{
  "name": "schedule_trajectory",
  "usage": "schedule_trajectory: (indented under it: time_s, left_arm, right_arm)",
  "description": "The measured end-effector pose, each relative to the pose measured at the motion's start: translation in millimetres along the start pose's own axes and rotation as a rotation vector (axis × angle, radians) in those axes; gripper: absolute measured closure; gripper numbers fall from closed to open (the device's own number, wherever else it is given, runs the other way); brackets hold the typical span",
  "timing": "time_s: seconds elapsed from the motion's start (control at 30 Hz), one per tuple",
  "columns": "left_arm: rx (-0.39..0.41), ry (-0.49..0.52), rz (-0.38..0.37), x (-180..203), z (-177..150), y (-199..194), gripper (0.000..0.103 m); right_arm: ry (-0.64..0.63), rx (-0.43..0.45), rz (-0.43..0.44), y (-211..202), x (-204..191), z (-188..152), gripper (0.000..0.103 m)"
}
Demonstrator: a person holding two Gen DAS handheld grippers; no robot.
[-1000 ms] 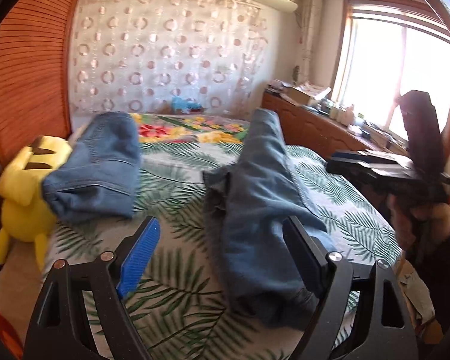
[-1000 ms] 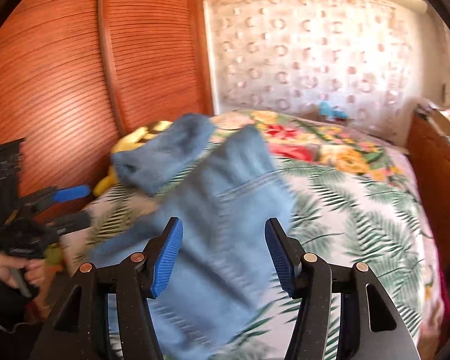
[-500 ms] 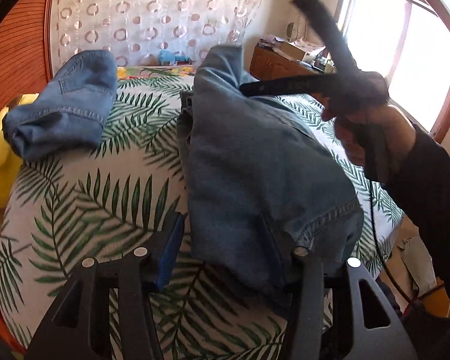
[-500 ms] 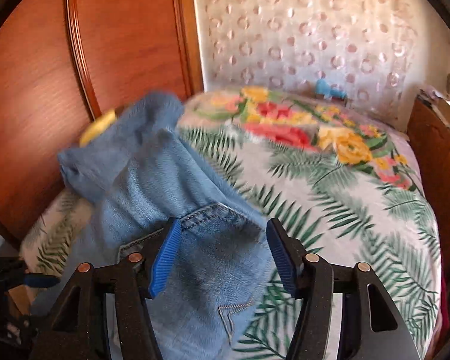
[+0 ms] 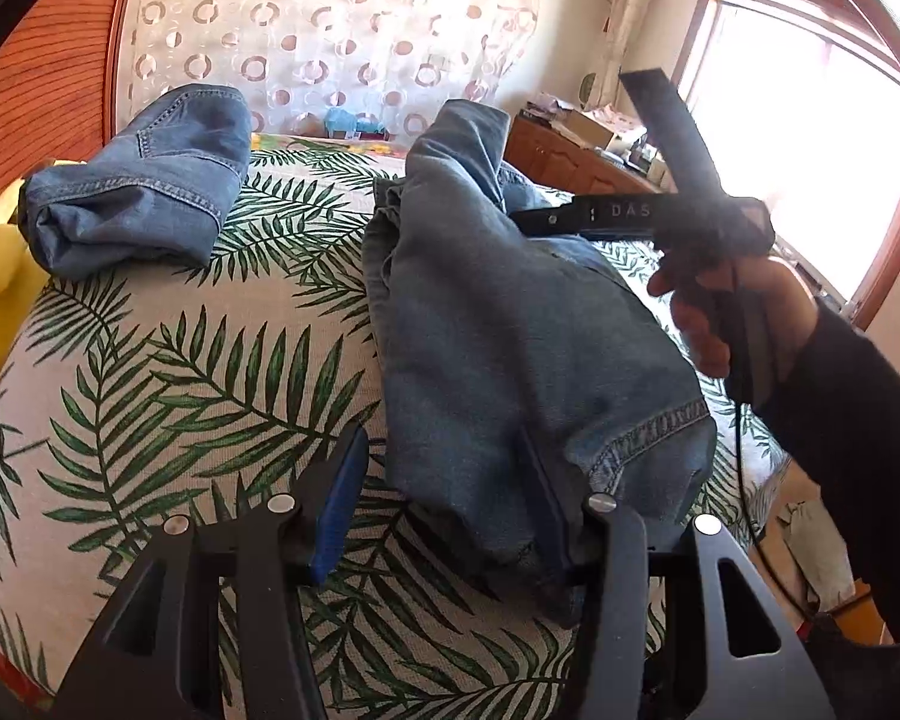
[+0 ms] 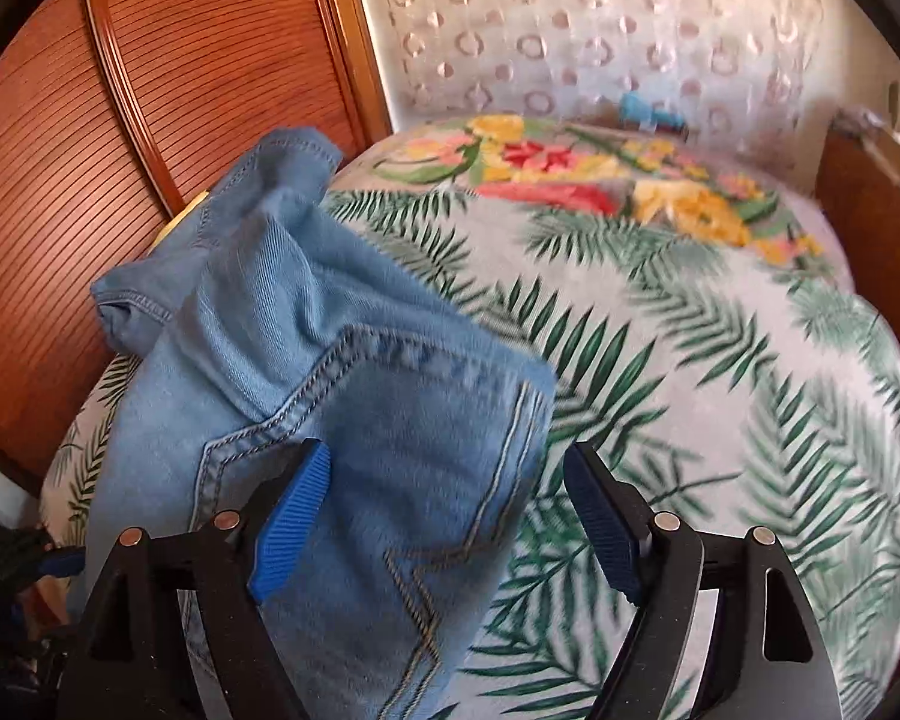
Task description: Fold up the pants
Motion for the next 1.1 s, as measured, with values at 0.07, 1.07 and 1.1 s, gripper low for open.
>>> schedule_trajectory:
  time_s: [0.07,1.07,1.1]
  left_arm:
    - [0.001,-0.012,-0.011,-2,-2,-2,0.051]
    - [0.296,-0.090,-0.055,-40,106,-69,0.091]
    - [0.316,-0.098,-0.044,-50,115,-77,0.091]
  right_arm:
    - [0.032,0.003,0.071,4,-6,-2,0.022]
    - [-0.054,0.309,0.216,-96,-74,124,0.083]
    - [-0.064,0.315,0.227,-95,-81,136,0.083]
Point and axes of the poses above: each gripper's, at about its wrist camera, not at the fingertips, and y roughly the way its jaws point, x to its right, z to its top, the point moved 7 cm from there along y, roughly the way its jaws point, and after that the axes turned 10 degrees about -y, right-handed, at the moved point
